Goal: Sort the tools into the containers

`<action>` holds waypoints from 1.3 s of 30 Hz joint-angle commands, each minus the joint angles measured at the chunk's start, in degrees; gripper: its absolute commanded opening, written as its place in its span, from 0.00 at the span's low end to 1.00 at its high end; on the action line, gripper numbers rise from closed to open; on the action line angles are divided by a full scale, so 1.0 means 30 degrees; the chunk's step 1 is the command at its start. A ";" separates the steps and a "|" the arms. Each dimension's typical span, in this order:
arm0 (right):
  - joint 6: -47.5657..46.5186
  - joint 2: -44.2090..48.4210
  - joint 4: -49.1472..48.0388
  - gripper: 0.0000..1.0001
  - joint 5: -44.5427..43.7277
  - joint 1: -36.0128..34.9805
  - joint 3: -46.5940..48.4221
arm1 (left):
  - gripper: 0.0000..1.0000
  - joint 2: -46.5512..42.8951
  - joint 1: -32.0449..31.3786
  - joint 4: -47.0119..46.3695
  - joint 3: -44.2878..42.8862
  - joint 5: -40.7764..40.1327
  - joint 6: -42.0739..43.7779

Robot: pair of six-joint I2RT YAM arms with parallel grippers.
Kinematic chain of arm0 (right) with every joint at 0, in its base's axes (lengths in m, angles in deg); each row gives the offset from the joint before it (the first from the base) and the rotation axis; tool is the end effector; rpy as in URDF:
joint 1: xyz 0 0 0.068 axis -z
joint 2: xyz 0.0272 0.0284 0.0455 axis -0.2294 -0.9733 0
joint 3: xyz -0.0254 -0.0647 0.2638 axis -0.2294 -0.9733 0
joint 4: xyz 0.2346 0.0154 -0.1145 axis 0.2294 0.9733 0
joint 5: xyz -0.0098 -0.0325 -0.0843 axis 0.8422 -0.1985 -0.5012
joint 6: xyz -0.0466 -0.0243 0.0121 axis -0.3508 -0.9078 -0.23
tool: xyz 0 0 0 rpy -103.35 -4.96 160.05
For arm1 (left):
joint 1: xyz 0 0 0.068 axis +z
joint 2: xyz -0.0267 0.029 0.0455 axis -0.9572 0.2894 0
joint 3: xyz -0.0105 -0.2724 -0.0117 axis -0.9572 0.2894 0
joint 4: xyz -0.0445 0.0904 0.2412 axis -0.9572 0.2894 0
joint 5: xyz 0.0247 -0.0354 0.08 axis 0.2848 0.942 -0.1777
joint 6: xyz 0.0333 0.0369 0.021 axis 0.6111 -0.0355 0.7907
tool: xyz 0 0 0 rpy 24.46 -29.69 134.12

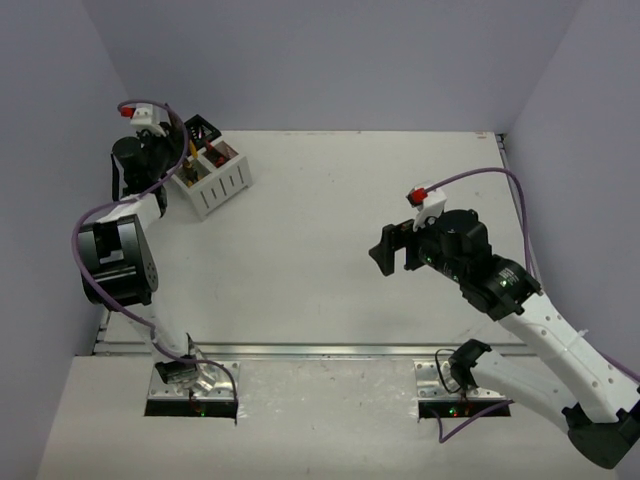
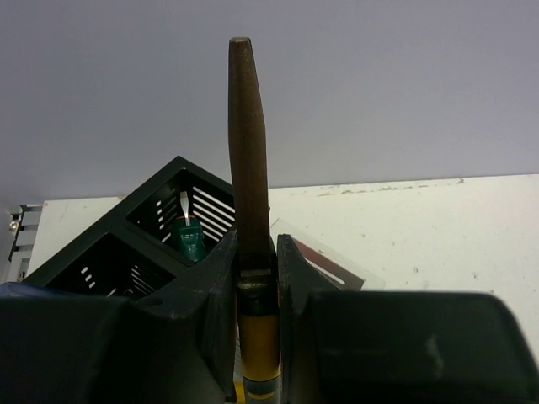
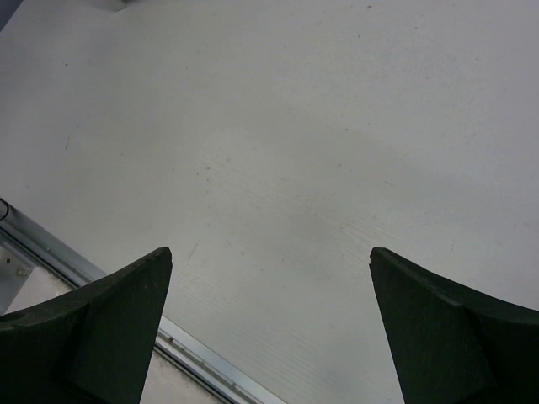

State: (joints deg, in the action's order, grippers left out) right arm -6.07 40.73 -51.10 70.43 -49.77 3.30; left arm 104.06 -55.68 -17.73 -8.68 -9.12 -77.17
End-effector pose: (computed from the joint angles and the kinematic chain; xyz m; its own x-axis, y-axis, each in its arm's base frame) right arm 0.1469 0.1055 0.3347 -0.5023 0.0492 -0.8633 -0.3935 0.8760 0.2788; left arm 0.3974 0.1081 0.2802 0.0160 -0.0965 -0.9952 0.1747 0.9803 -0.0922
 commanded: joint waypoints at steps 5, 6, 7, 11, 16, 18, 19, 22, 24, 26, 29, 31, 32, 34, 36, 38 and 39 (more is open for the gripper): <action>-0.0558 0.0163 -0.1794 0.99 0.1717 0.0021 -0.0308 | 0.00 0.0967 0.0670 -0.3810 0.0469 0.1220 -0.0486; -0.0588 0.0206 -0.1794 0.99 0.1721 0.0013 -0.0296 | 0.00 0.1095 0.0657 -0.3974 0.0555 0.1289 -0.0585; -0.0619 0.0253 -0.1801 0.99 0.1752 0.0020 -0.0287 | 0.00 0.1223 0.0641 -0.4024 0.0618 0.1323 -0.0649; -0.0689 0.0350 -0.1794 0.99 0.1852 0.0038 -0.0309 | 0.00 0.1423 0.0641 -0.4127 0.0991 0.1320 -0.0698; -0.0781 0.0532 -0.1971 0.99 0.2002 0.0042 -0.0543 | 0.03 0.1313 0.0641 -0.4274 0.1440 0.0855 -0.0695; -0.0781 0.0624 -0.2107 0.99 0.2105 0.0029 -0.0651 | 0.05 0.1301 0.0641 -0.4315 0.1535 0.0854 -0.0810; -0.0781 0.0685 -0.2156 0.99 0.2178 0.0017 -0.0700 | 0.07 0.1289 0.0641 -0.4327 0.1572 0.0854 -0.0895; -0.0816 0.0790 -0.2181 0.99 0.2259 0.0012 -0.0696 | 0.28 0.1208 0.0641 -0.4484 0.1715 0.0878 -0.1098; -0.0845 0.0888 -0.2209 0.99 0.2236 0.0012 -0.0718 | 0.64 0.1001 0.0641 -0.4508 0.1766 0.0865 -0.1313; -0.0873 0.0942 -0.2233 0.99 0.2236 0.0037 -0.0748 | 0.70 0.0799 0.0641 -0.4537 0.1853 0.0884 -0.1314; -0.0926 0.0886 -0.2290 0.99 0.2236 0.0012 -0.0719 | 0.73 -0.0004 0.0641 -0.4536 0.1934 0.0884 -0.1479; -0.0927 0.0838 -0.2338 0.99 0.2213 0.0042 -0.0696 | 0.74 -0.0378 0.0618 -0.5018 0.2254 0.0815 -0.1852; -0.0950 0.0781 -0.2350 0.99 0.2162 0.0019 -0.0690 | 0.75 -0.0811 0.0612 -0.5196 0.2453 0.0773 -0.2066; -0.1018 0.0676 -0.2409 0.99 0.2078 0.0033 -0.0719 | 0.85 -0.1712 0.0591 -0.5087 0.2623 0.0048 -0.2765; -0.1057 0.0302 -0.2229 0.99 0.1549 0.0013 -0.0580 | 0.93 -0.2608 0.0431 -0.4080 0.2405 -0.1279 -0.3450; -0.1103 -0.0322 -0.1557 0.99 0.0557 0.0041 -0.0218 | 1.00 -0.4872 0.0021 -0.1119 0.1796 -0.4250 -0.4476; -0.1103 -0.0617 -0.1260 0.99 0.0024 0.0041 -0.0009 | 1.00 -0.5554 -0.0248 0.0537 0.0712 -0.5363 -0.4828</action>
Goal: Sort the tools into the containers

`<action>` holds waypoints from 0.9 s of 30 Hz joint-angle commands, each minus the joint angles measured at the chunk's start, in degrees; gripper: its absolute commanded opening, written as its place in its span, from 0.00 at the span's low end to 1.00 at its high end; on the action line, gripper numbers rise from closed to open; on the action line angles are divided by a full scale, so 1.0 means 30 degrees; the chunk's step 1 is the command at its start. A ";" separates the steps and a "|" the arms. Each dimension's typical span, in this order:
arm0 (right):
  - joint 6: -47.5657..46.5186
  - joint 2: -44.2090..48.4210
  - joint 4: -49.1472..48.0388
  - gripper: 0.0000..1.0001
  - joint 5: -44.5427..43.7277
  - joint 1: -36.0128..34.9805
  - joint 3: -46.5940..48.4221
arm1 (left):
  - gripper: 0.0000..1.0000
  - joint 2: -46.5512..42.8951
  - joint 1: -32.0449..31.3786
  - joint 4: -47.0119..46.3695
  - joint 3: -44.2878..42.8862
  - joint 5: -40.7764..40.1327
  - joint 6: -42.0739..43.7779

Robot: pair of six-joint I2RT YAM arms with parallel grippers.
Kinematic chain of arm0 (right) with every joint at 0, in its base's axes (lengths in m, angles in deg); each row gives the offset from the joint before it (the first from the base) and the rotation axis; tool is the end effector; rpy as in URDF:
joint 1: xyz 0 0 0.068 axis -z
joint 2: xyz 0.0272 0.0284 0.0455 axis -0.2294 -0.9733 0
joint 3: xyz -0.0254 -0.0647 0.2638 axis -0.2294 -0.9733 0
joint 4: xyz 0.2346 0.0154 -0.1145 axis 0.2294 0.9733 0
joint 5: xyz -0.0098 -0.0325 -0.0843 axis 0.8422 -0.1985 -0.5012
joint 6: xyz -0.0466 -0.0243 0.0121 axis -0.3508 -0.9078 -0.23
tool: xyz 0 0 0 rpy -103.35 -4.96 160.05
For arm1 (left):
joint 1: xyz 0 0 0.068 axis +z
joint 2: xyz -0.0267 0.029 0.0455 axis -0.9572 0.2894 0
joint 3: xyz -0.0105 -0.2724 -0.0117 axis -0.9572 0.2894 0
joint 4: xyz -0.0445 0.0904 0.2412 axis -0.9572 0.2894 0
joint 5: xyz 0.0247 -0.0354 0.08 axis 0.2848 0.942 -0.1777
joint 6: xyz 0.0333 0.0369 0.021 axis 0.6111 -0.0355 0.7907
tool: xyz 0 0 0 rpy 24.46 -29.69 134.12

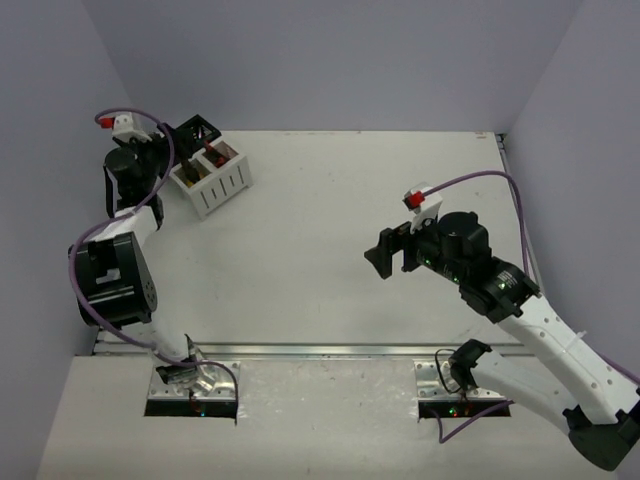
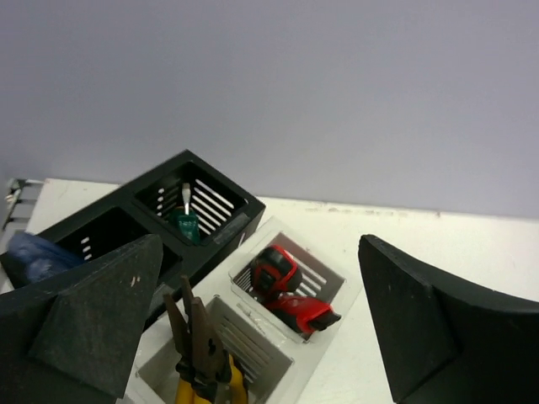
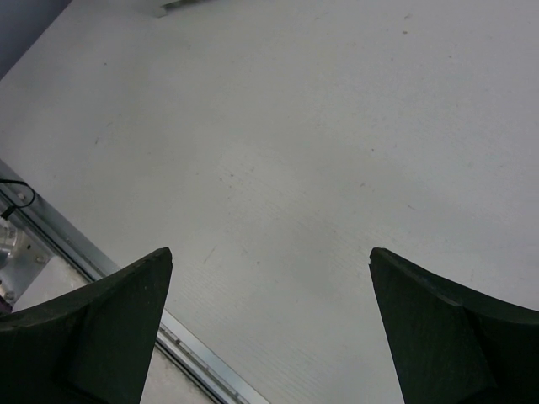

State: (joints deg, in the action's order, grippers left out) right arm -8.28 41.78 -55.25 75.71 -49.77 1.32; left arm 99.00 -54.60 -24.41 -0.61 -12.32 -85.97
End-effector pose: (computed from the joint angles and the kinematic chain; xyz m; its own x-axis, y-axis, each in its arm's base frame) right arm 0.1451 0.1083 0.3330 -0.4681 0.0301 -0.8832 -0.4908 0.8222 0.2881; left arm 0.3682 0.1084 0.2786 0.0671 -0.2275 -0.9715 0.1177 0.9687 -0.2187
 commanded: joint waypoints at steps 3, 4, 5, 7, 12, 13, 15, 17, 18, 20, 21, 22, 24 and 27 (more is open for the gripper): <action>-0.0160 -0.2060 0.1380 0.99 -0.4106 0.0012 0.1790 | 1.00 -0.5695 -0.2509 1.3073 -0.6299 -0.9956 -0.2427; -0.0123 -0.2250 0.1703 0.99 -0.4790 0.0016 0.2116 | 1.00 -0.5811 -0.3184 1.5594 -0.6479 -1.0954 -0.2477; -0.0042 -0.2516 0.2222 0.99 -0.5929 0.0040 0.2661 | 1.00 -0.6698 -0.4460 1.8302 -0.7678 -1.2066 -0.2258; 0.0099 -0.2686 0.2869 0.99 -0.7197 0.0013 0.3497 | 1.00 -0.8705 -0.6472 1.9335 -0.7353 -1.3222 -0.1949; -0.0147 -0.2503 0.4543 0.99 -1.0586 0.0013 0.4799 | 1.00 -1.3614 -0.7805 2.1340 -0.4282 -1.2817 -0.1104; -0.0162 -0.2312 0.4797 0.99 -1.0983 0.0027 0.4905 | 1.00 -1.4095 -0.7805 2.1814 -0.3886 -1.2929 -0.0659; -0.0298 -0.1809 0.5408 0.99 -1.1449 0.0035 0.4925 | 1.00 -1.4910 -0.7805 2.2840 -0.3043 -1.3645 -0.0022; -0.0393 -0.1037 0.5476 0.99 -1.1774 0.0012 0.4287 | 1.00 -1.5902 -0.7805 2.2814 -0.1650 -1.3707 0.0161; -0.0377 -0.0664 0.5307 0.99 -1.1792 0.0012 0.3845 | 1.00 -1.6259 -0.7805 2.2442 -0.0937 -1.3927 0.0161; -0.0007 0.0309 0.4486 0.99 -1.2062 0.0012 0.2428 | 1.00 -1.7088 -0.7805 2.1809 0.0680 -1.4331 -0.0025; 0.0069 0.0757 0.4278 0.99 -1.2064 0.0012 0.1792 | 1.00 -1.7425 -0.7805 2.1658 0.1279 -1.4296 -0.0100; 0.0124 0.1152 0.3888 0.99 -1.1948 0.0012 0.1214 | 1.00 -1.7704 -0.7793 2.1362 0.1772 -1.4001 -0.0178; 0.0160 0.1637 0.3320 0.99 -1.1690 0.0012 0.0488 | 1.00 -1.8000 -0.7803 2.1009 0.2283 -1.3497 -0.0194; 0.0152 0.1702 0.3454 0.99 -1.1906 0.0020 0.0235 | 1.00 -1.8173 -0.7805 2.0995 0.2366 -1.3785 0.0216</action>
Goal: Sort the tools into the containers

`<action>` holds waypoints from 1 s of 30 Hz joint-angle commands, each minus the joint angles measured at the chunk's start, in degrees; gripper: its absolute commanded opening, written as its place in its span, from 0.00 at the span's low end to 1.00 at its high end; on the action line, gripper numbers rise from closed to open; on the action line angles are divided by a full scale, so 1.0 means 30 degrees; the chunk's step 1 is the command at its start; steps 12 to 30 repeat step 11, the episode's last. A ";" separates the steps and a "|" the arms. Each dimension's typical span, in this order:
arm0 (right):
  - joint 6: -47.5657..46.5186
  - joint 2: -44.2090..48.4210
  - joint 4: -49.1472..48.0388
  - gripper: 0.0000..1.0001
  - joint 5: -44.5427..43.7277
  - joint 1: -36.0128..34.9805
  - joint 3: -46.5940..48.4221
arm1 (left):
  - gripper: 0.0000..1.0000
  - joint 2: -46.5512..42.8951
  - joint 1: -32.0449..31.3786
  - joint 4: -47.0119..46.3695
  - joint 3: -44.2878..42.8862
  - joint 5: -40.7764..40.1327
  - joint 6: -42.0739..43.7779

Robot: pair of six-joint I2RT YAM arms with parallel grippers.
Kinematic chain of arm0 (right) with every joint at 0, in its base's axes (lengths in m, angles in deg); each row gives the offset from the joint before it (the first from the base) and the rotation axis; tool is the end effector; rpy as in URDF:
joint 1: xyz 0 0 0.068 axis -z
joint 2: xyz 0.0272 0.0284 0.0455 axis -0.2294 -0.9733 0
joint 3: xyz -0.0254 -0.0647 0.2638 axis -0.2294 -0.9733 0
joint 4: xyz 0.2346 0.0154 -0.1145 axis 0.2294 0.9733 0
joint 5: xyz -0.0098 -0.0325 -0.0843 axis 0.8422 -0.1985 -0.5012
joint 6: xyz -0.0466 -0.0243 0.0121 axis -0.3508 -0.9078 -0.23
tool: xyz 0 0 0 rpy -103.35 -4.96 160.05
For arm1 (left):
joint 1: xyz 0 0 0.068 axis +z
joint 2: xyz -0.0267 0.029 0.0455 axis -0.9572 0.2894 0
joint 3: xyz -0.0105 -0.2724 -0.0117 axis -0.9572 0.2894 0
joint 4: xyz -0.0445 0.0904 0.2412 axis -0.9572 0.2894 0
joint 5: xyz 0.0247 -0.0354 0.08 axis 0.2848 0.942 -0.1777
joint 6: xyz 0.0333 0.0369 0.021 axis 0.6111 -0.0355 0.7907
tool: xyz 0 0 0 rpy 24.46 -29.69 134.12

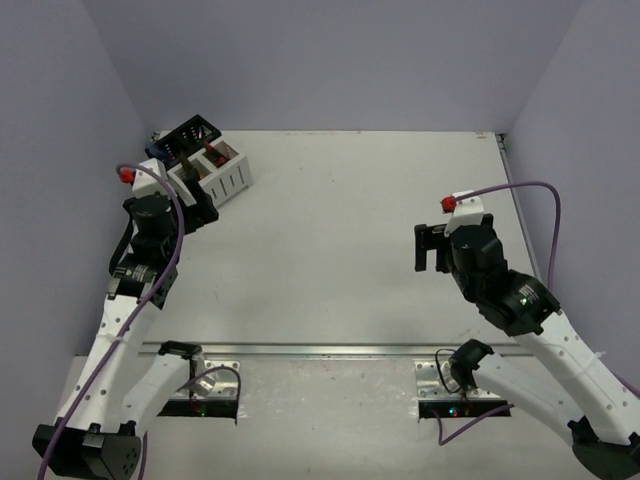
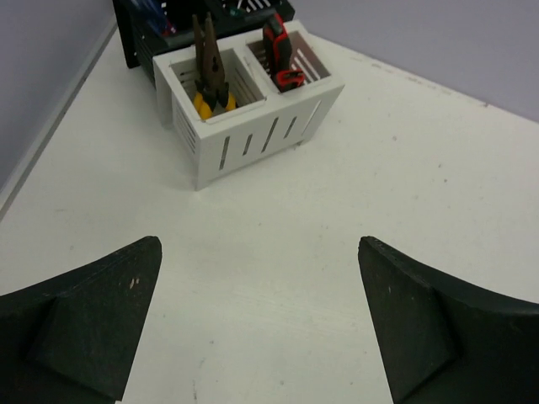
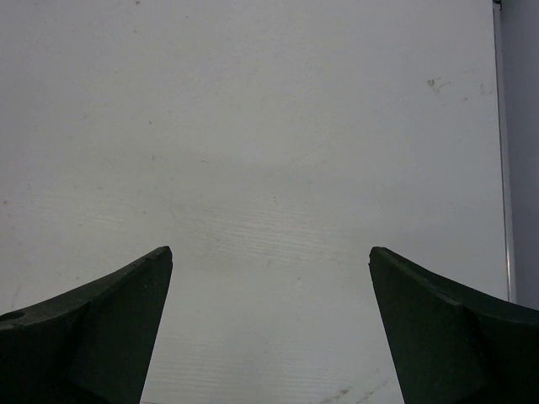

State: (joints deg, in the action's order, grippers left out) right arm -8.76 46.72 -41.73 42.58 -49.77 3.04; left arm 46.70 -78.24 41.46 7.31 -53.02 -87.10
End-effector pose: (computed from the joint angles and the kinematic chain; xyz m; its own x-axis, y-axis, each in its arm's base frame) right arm 0.1280 0.0712 0.3349 -0.4059 0.0104 -0.9138 -0.0113 0.9998 0.0164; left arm 0.1734 -0.0051 0.3503 -0.2068 -0.2503 -0.9458 -0.2553 0.9470 -0.1948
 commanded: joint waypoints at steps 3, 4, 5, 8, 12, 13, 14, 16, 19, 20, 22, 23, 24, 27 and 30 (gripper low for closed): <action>0.0379 -0.0058 -0.0992 0.99 -0.1047 0.0013 -0.0339 | 1.00 -0.0953 0.0075 -0.1069 -0.0200 -0.0480 0.0713; 0.0446 -0.0102 -0.0969 0.99 -0.0936 0.0035 -0.0383 | 1.00 -0.0976 0.0075 -0.1245 -0.0200 -0.0502 0.0779; 0.0466 -0.0116 -0.0963 0.99 -0.0903 0.0042 -0.0417 | 1.00 -0.0983 0.0075 -0.1299 -0.0179 -0.0508 0.0799; 0.0526 -0.0233 -0.1021 0.99 -0.0961 0.0012 -0.0515 | 1.00 -0.0927 0.0076 -0.1360 -0.0111 -0.0628 0.1033; 0.0609 -0.0261 -0.1021 0.99 -0.1104 0.0012 -0.0629 | 1.00 -0.1038 0.0075 -0.1499 0.0144 -0.0852 0.1062; 0.0609 -0.0261 -0.1021 0.99 -0.1104 0.0012 -0.0629 | 1.00 -0.1038 0.0075 -0.1499 0.0144 -0.0852 0.1062; 0.0609 -0.0261 -0.1021 0.99 -0.1104 0.0012 -0.0629 | 1.00 -0.1038 0.0075 -0.1499 0.0144 -0.0852 0.1062; 0.0609 -0.0261 -0.1021 0.99 -0.1104 0.0012 -0.0629 | 1.00 -0.1038 0.0075 -0.1499 0.0144 -0.0852 0.1062; 0.0609 -0.0261 -0.1021 0.99 -0.1104 0.0012 -0.0629 | 1.00 -0.1038 0.0075 -0.1499 0.0144 -0.0852 0.1062; 0.0609 -0.0261 -0.1021 0.99 -0.1104 0.0012 -0.0629 | 1.00 -0.1038 0.0075 -0.1499 0.0144 -0.0852 0.1062; 0.0609 -0.0261 -0.1021 0.99 -0.1104 0.0012 -0.0629 | 1.00 -0.1038 0.0075 -0.1499 0.0144 -0.0852 0.1062; 0.0609 -0.0261 -0.1021 0.99 -0.1104 0.0012 -0.0629 | 1.00 -0.1038 0.0075 -0.1499 0.0144 -0.0852 0.1062; 0.0609 -0.0261 -0.1021 0.99 -0.1104 0.0012 -0.0629 | 1.00 -0.1038 0.0075 -0.1499 0.0144 -0.0852 0.1062; 0.0609 -0.0261 -0.1021 0.99 -0.1104 0.0012 -0.0629 | 1.00 -0.1038 0.0075 -0.1499 0.0144 -0.0852 0.1062; 0.0609 -0.0261 -0.1021 0.99 -0.1104 0.0012 -0.0629 | 1.00 -0.1038 0.0075 -0.1499 0.0144 -0.0852 0.1062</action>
